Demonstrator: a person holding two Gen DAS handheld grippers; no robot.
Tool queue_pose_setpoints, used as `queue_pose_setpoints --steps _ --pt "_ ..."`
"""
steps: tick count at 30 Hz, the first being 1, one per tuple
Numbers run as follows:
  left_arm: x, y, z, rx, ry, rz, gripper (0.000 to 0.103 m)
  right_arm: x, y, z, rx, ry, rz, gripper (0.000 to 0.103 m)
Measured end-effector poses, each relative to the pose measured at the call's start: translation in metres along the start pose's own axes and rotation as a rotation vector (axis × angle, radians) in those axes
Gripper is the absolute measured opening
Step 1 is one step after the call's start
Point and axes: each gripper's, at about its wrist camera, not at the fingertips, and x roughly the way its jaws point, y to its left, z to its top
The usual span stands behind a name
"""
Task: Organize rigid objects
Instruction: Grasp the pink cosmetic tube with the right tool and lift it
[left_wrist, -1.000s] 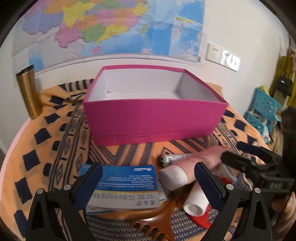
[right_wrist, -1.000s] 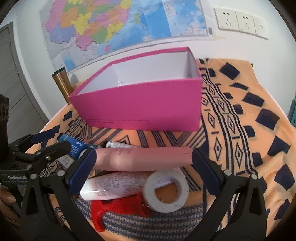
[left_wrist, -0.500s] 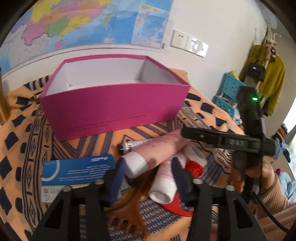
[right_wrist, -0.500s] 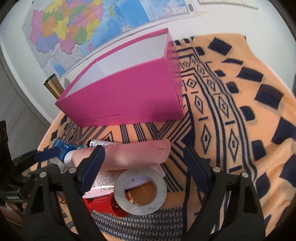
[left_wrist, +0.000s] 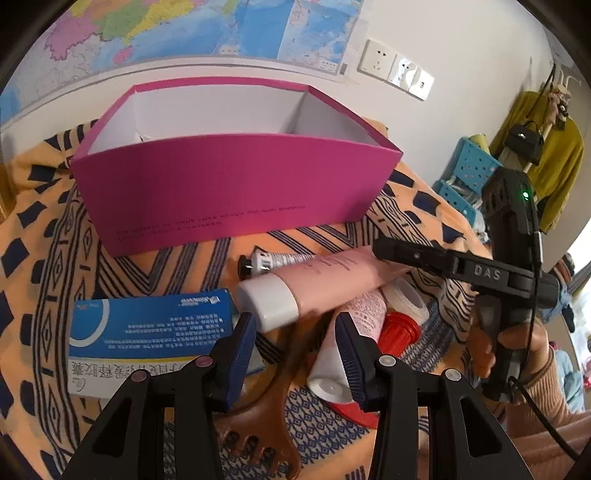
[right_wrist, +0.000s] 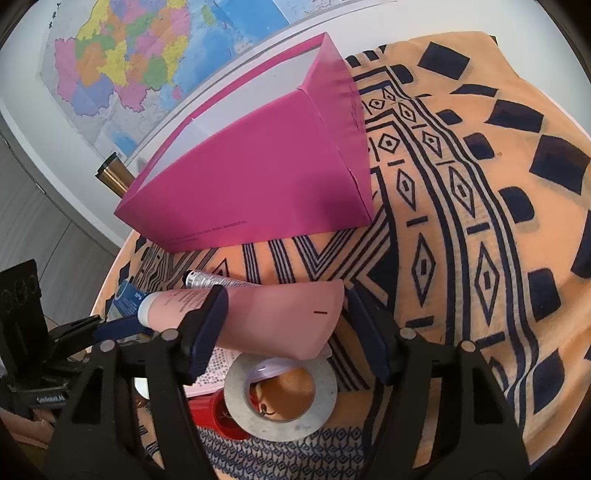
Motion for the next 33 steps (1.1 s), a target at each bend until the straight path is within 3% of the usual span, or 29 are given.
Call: queue_pose_setpoints --steps 17,33 --pt "0.006 -0.001 0.01 -0.009 -0.003 0.007 0.045 -0.009 0.002 -0.002 -0.014 -0.01 -0.008 0.063" --pt "-0.038 -0.008 0.052 0.041 -0.151 -0.019 0.045 -0.06 0.04 0.034 -0.141 -0.157 -0.013 0.063"
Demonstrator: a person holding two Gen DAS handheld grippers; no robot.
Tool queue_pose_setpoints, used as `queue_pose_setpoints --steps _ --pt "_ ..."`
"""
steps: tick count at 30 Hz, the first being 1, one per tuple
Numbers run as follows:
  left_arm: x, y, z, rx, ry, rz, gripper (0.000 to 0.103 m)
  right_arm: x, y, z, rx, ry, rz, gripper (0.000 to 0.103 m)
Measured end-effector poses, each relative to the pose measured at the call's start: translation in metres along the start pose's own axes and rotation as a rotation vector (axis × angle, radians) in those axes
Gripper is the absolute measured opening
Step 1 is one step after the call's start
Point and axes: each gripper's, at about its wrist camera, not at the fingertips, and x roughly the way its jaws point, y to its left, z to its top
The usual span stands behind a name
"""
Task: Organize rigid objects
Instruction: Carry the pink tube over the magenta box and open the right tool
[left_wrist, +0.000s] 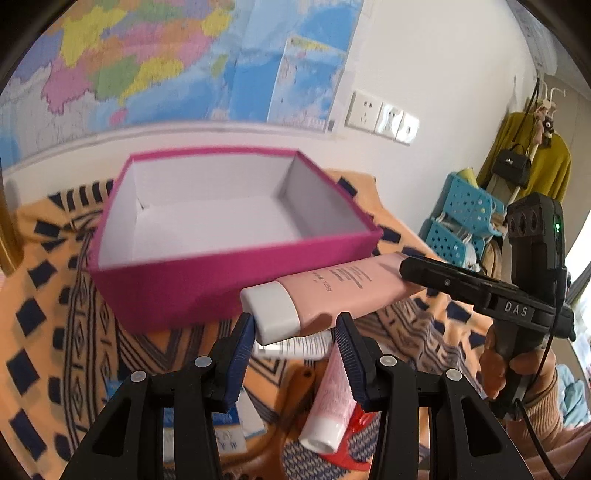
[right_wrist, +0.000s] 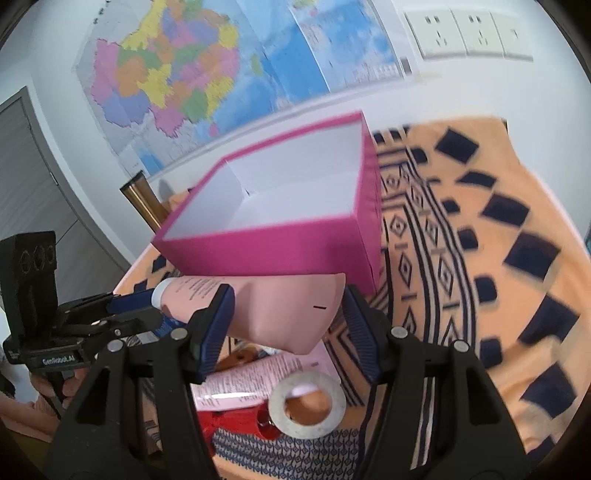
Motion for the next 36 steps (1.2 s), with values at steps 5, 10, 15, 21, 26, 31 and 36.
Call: queue_pose_setpoints --steps 5,10,15,21,26,31,36 --pt "-0.003 0.001 0.015 0.003 -0.038 0.012 0.045 -0.002 0.007 0.019 -0.038 -0.042 -0.003 0.063" --pt "-0.001 0.007 0.026 -0.002 -0.052 0.018 0.045 0.003 0.007 0.035 -0.06 -0.06 -0.009 0.063" --pt "0.004 0.014 0.035 -0.015 -0.06 0.025 0.045 0.014 0.004 0.045 -0.057 -0.053 -0.011 0.063" --pt "0.01 0.018 0.042 -0.024 -0.06 0.032 0.045 0.023 0.001 0.051 -0.052 -0.049 -0.016 0.063" --pt "0.016 0.02 0.046 -0.025 -0.055 0.035 0.045 0.029 -0.001 0.056 -0.057 -0.041 -0.022 0.063" --pt "0.021 0.021 0.049 -0.023 -0.047 0.044 0.045 0.036 -0.005 0.061 -0.058 -0.035 -0.028 0.063" --pt "0.027 0.024 0.052 -0.024 -0.037 0.046 0.045 0.043 -0.006 0.065 -0.067 -0.016 -0.042 0.063"
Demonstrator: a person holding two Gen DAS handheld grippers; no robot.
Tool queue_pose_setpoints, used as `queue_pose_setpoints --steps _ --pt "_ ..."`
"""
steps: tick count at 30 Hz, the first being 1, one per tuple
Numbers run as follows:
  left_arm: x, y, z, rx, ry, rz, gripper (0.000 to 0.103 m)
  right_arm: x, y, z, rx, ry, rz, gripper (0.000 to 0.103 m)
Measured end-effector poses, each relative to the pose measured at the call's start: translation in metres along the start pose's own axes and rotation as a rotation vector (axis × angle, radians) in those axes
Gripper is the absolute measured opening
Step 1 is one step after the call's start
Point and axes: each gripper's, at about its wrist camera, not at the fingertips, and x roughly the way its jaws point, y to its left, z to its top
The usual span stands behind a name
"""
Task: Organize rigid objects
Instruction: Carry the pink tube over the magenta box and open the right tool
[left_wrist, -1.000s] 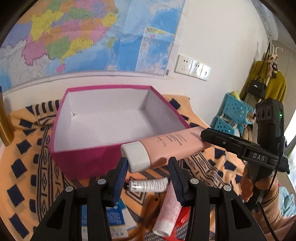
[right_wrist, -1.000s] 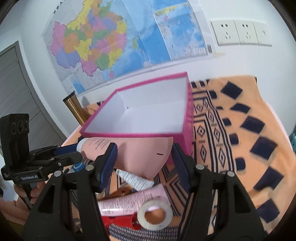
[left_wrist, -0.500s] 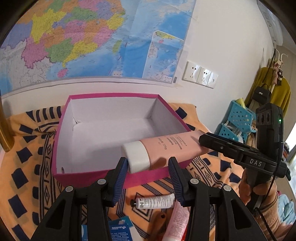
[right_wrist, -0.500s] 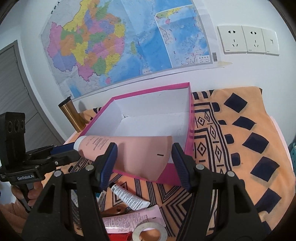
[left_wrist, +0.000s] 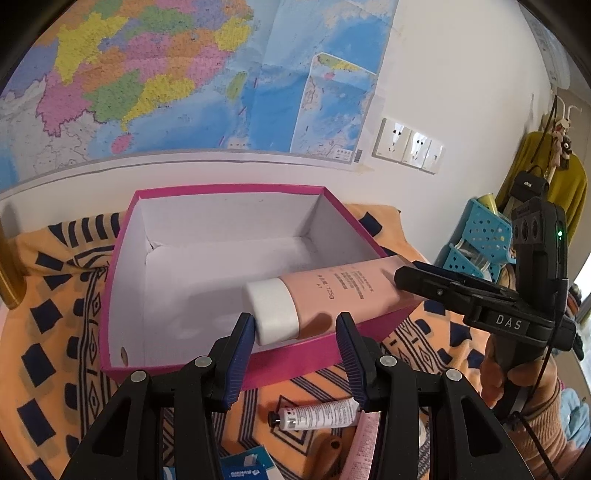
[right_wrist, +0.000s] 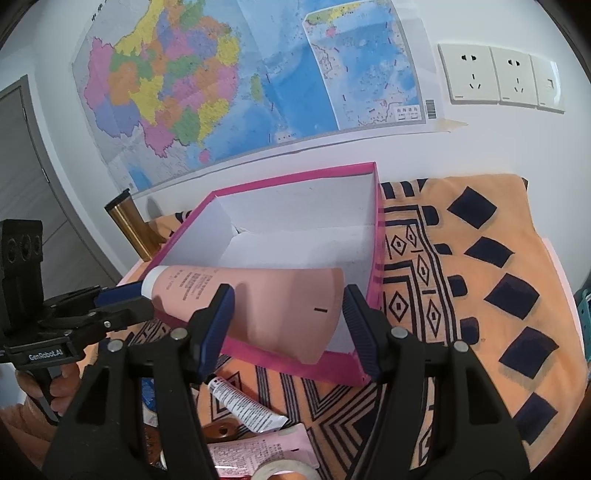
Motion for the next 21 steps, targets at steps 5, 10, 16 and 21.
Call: queue_pose_setpoints --steps 5,10,16,21 --pt "0.007 0.002 0.002 -0.004 0.008 0.009 0.045 0.006 -0.002 0.004 -0.003 0.015 -0.009 0.063" --pt "0.014 0.006 0.003 -0.014 0.022 0.017 0.045 0.012 -0.003 0.004 -0.011 0.032 -0.018 0.063" --pt "0.023 0.01 0.004 -0.022 0.041 0.021 0.045 0.02 -0.002 0.003 -0.019 0.061 -0.04 0.063" --pt "0.031 0.011 0.005 -0.026 0.057 0.03 0.045 0.022 -0.002 0.003 -0.028 0.068 -0.061 0.063"
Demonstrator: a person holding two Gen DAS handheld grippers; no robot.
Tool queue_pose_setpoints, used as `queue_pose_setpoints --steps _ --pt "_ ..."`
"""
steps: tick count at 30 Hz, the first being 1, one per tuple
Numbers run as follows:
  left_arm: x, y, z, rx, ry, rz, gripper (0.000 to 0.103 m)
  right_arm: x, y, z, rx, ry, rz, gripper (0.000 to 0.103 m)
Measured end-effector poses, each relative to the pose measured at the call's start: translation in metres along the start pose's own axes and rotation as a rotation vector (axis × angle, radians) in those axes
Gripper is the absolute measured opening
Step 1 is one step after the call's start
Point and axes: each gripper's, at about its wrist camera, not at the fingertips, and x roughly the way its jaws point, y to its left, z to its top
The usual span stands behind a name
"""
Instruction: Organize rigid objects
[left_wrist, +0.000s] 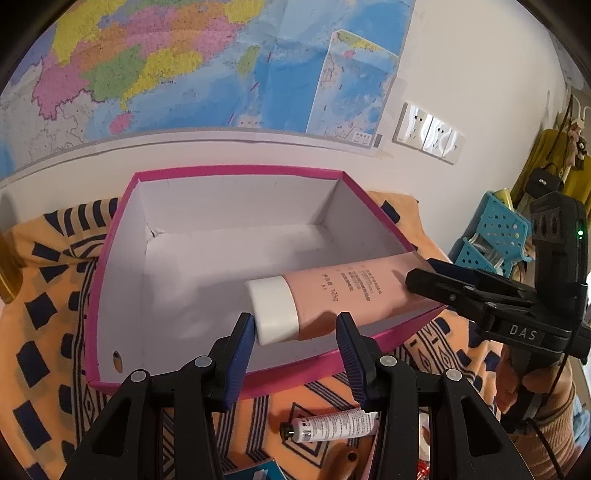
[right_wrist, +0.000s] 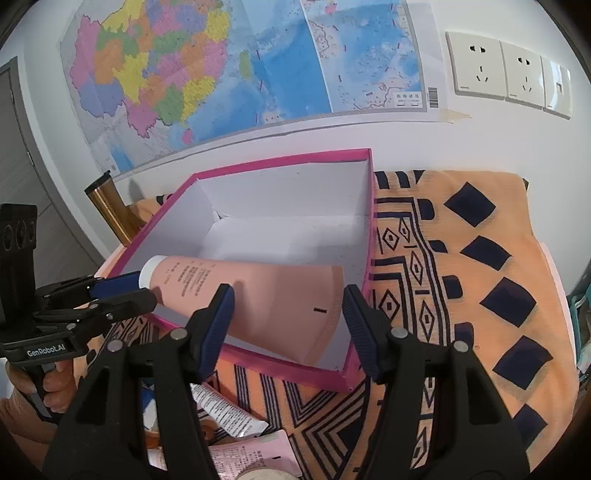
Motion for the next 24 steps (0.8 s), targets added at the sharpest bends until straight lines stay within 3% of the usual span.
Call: queue_pose_setpoints --steps 9,15,20,24 --pt "0.007 -0.003 -0.002 0.015 0.007 0.008 0.045 0.001 0.007 -0.001 -0.027 -0.016 -0.045 0.063" --pt "-0.016 0.002 -0.012 0.031 -0.056 0.011 0.049 -0.012 0.01 -0.008 -0.024 -0.043 -0.031 0.063" --pt "-0.055 0.022 -0.028 0.008 -0.139 0.031 0.056 -0.032 0.023 -0.02 -0.048 -0.074 0.076 0.063" --pt "-0.075 0.04 -0.046 -0.005 -0.143 0.081 0.056 -0.04 0.046 -0.039 -0.089 -0.069 0.175 0.064"
